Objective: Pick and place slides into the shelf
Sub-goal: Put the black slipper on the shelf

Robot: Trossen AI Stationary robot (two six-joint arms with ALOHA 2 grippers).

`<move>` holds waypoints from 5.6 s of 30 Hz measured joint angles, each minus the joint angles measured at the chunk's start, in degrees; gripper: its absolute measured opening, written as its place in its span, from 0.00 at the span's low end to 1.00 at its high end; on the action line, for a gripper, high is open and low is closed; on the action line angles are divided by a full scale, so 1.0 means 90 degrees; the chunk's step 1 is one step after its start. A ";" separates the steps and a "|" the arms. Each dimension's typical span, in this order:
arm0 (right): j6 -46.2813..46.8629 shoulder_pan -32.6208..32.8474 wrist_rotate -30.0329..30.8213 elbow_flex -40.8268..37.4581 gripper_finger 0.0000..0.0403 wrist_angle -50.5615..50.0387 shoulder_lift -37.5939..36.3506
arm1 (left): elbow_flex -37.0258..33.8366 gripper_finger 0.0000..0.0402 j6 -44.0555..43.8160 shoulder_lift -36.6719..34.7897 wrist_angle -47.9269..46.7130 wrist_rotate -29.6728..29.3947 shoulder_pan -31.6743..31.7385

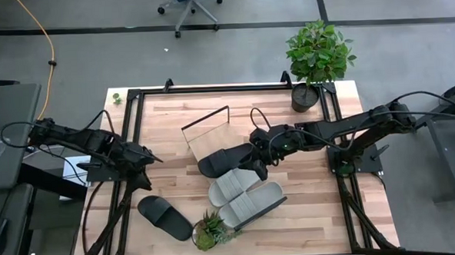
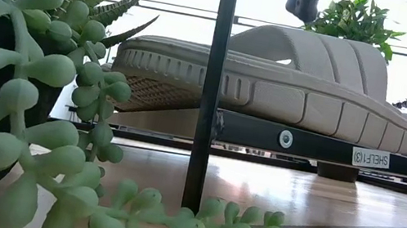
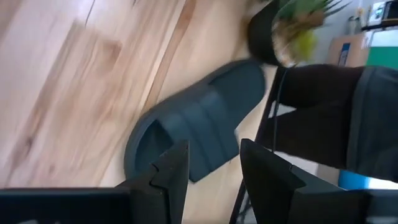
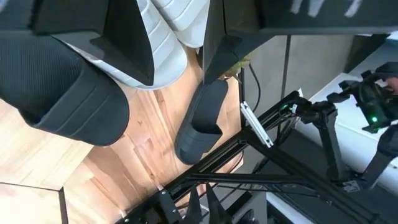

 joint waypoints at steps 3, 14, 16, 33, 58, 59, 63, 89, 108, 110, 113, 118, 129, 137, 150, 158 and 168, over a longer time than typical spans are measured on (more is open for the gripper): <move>0.0001 0.0104 0.0149 0.0000 0.32 -0.0001 0.0000 | -0.0242 0.33 -0.0154 -0.0010 0.0072 0.0256 0.0000; -0.0004 0.0295 0.0544 0.0000 0.32 0.0014 0.0000 | -0.0904 0.35 -0.0315 -0.0010 0.0453 0.1109 0.0000; -0.0038 0.0295 0.0546 0.0000 0.32 0.0017 0.0000 | -0.0997 0.38 -0.0383 -0.0010 0.0481 0.1111 0.0000; -0.0217 0.0292 0.0522 0.0000 0.32 0.0007 0.0000 | -0.1696 0.56 -0.1161 0.0055 0.1534 0.0860 0.0000; -0.0386 0.0292 0.0494 0.0000 0.32 -0.0022 0.0000 | -0.1694 0.56 -0.0903 0.1462 0.1989 0.1539 -0.0005; -0.0386 0.0292 0.0493 0.0000 0.32 -0.0022 0.0000 | -0.1694 0.56 -0.0871 0.1527 0.2037 0.1572 -0.0005; -0.0386 0.0292 0.0495 0.0000 0.32 -0.0022 0.0001 | -0.1694 0.56 -0.0823 0.1782 0.2431 0.1633 -0.0005; -0.0554 0.0292 0.0497 -0.0002 0.32 -0.0029 0.0002 | -0.1691 0.56 -0.1520 0.2923 0.4558 0.1208 -0.0835; -0.0630 0.0292 0.0495 -0.0002 0.32 -0.0029 0.0002 | -0.1691 0.45 -0.1651 0.2923 0.4620 0.1103 -0.0835; -0.0664 0.0292 0.0497 -0.0002 0.32 -0.0029 0.0002 | -0.1691 0.40 -0.1649 0.2923 0.4620 0.1103 -0.0835; -0.0670 0.0292 0.0498 -0.0002 0.32 -0.0029 0.0002 | -0.1691 0.32 -0.1647 0.2923 0.4620 0.1104 -0.0835; -0.0673 0.0292 0.0650 -0.0002 0.32 -0.0165 0.0002 | -0.1691 0.21 -0.1631 0.2921 0.4620 0.1106 -0.0835; -0.0673 0.0290 0.0781 -0.0002 0.32 -0.0420 0.0002 | -0.1691 0.03 -0.1479 0.2919 0.4623 0.1330 -0.0835; -0.0673 0.0290 0.0776 -0.0002 0.32 -0.0420 0.0002 | -0.1691 0.01 -0.1393 0.2819 0.4648 0.1845 -0.0835; -0.0673 0.0290 0.0774 -0.0002 0.32 -0.0420 0.0002 | -0.1691 0.01 -0.1496 0.2083 0.4565 0.1822 -0.0840; -0.0648 0.0290 0.0765 -0.0002 0.32 -0.0418 0.0002 | -0.1691 0.00 -0.1584 0.1638 0.4263 0.1696 -0.0840; -0.0498 0.0291 0.0790 -0.0002 0.32 -0.0415 0.0002 | -0.1580 0.00 -0.1583 0.0623 0.3601 0.1228 -0.0835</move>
